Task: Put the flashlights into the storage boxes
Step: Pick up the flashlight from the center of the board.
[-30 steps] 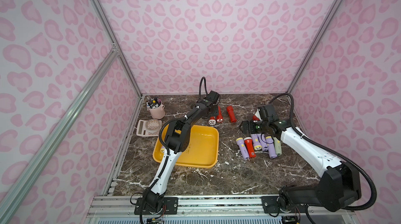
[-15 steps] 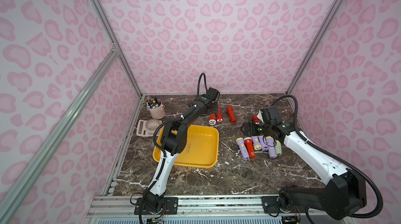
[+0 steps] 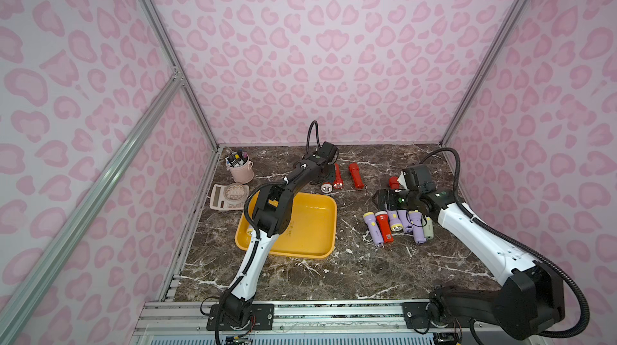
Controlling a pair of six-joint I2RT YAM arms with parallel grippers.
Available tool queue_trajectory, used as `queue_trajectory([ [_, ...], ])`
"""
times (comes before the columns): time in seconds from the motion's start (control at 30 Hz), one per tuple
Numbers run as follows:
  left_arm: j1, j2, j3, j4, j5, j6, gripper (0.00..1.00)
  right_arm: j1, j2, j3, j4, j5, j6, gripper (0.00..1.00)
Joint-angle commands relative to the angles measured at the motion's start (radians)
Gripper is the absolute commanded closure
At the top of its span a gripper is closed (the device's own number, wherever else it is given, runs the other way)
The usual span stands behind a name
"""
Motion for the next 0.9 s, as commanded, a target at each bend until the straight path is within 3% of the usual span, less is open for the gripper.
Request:
queue_trajectory([
  [0.0, 0.001, 0.018, 0.028, 0.031, 0.000, -0.006, 0.58, -0.002, 0.011, 0.003, 0.003, -0.001, -0.010, 0.00],
  [0.27, 0.003, 0.042, 0.065, 0.025, 0.010, -0.005, 0.69, -0.017, 0.021, -0.001, 0.004, -0.004, -0.012, 0.01],
  [0.5, 0.003, 0.011, 0.063, 0.001, 0.014, 0.017, 0.73, -0.019, 0.042, 0.005, 0.015, -0.018, -0.009, 0.01],
  [0.87, -0.002, -0.164, -0.041, -0.033, -0.006, 0.069, 0.75, -0.020, 0.037, 0.008, 0.020, -0.029, -0.004, 0.01],
])
